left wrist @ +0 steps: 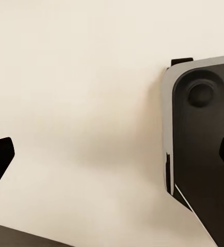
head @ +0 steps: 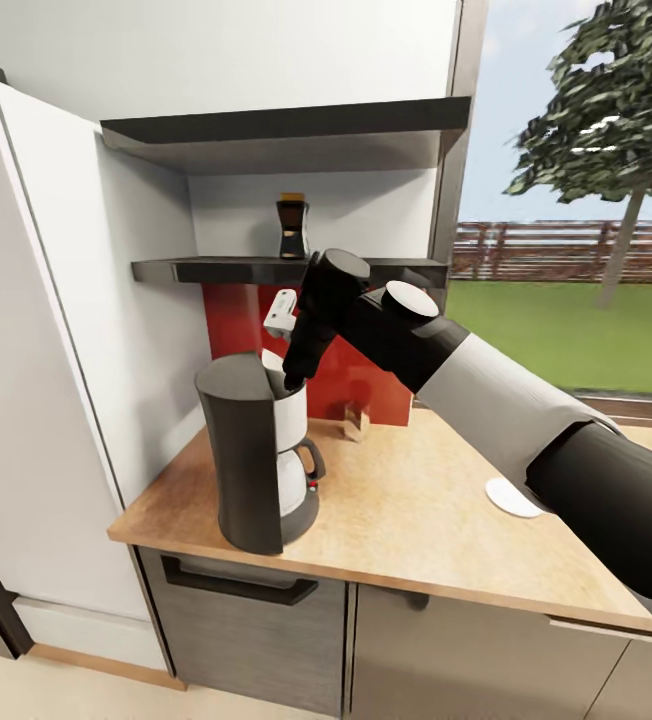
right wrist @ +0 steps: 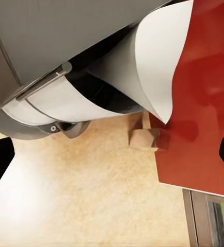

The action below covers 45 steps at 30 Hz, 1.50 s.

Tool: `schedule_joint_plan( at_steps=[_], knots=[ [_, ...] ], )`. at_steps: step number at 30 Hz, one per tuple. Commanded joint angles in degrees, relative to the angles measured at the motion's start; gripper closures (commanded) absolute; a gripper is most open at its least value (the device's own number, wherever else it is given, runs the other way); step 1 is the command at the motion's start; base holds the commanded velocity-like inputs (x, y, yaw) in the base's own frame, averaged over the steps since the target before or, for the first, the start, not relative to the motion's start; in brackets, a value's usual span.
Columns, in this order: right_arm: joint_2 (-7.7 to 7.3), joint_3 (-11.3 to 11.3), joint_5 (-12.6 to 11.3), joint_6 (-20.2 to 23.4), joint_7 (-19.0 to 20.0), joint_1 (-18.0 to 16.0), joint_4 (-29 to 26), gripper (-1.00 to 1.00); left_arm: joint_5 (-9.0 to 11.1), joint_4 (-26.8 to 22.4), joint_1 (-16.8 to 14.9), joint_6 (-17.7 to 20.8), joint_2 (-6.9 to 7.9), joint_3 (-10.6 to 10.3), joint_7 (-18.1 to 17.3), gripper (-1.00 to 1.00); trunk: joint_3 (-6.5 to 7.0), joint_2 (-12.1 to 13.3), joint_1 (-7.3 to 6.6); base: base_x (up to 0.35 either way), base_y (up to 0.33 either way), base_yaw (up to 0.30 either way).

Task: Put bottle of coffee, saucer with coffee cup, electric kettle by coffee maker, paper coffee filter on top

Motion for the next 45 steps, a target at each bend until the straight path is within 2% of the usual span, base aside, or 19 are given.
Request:
schedule_joint_plan(
  at_steps=[1,19,24,28,35,37,40,41,43,45],
  knots=[
    [0.02,0.0,0.6,0.2,0.6,0.0,0.0,-1.0,-0.6,0.1,0.0,-0.2,-0.01,0.0,0.3,-1.0,-0.03,0.0,0.02,-0.019,-0.011,0.0],
    [0.02,0.4,0.8,0.2,0.6,0.0,0.6,-1.0,-0.9,-0.3,0.0,-0.3,-0.11,-0.3,0.5,-1.0,-0.03,0.0,0.02,-0.194,-0.154,0.0],
    [0.02,0.6,0.8,0.2,0.6,0.0,3.3,-1.0,-0.9,-0.4,-0.1,-0.3,-0.12,-0.3,0.5,-1.0,-0.03,0.0,0.02,-0.284,-0.098,0.0],
    [0.02,0.7,0.8,0.2,0.5,0.0,11.3,-1.0,-0.9,-0.5,-0.1,-0.3,-0.12,-0.3,0.5,-1.0,-0.03,0.0,0.02,-0.123,-0.025,0.0],
    [0.02,0.7,0.7,-0.8,0.4,0.0,30.6,-1.0,-0.8,-0.6,-0.1,-0.4,-0.11,-0.3,0.5,-1.0,-0.03,0.0,0.02,-0.019,-0.004,0.0],
    [0.02,0.7,0.6,-3.0,0.1,0.1,34.8,-1.0,-0.8,-0.6,-0.1,-0.4,-0.11,-0.3,0.5,-1.0,-0.03,0.0,0.02,-0.003,-0.001,0.0],
    [0.02,0.7,0.3,-9.9,-1.3,1.3,41.7,-1.0,-0.9,-0.7,-0.1,-0.4,-0.18,-0.4,0.5,-1.0,-0.03,0.0,0.02,-0.001,0.0,0.0],
    [0.02,0.7,0.3,-10.9,-1.5,1.8,42.6,-1.0,-0.9,-0.7,-0.1,-0.4,-0.19,-0.4,0.5,-1.0,-0.03,0.0,0.02,0.0,0.0,0.0],
    [0.02,0.6,0.2,-14.1,-2.5,4.4,45.2,-1.0,-1.0,-0.8,-0.1,-0.4,-0.24,-0.4,0.4,-1.0,-0.03,0.0,0.02,0.0,0.0,0.0],
    [0.02,0.6,0.1,-15.4,-3.2,6.9,46.0,-1.0,-1.0,-0.8,-0.1,-0.4,-0.27,-0.5,0.3,-1.0,-0.03,0.0,0.02,0.0,0.0,0.0]
  ],
)
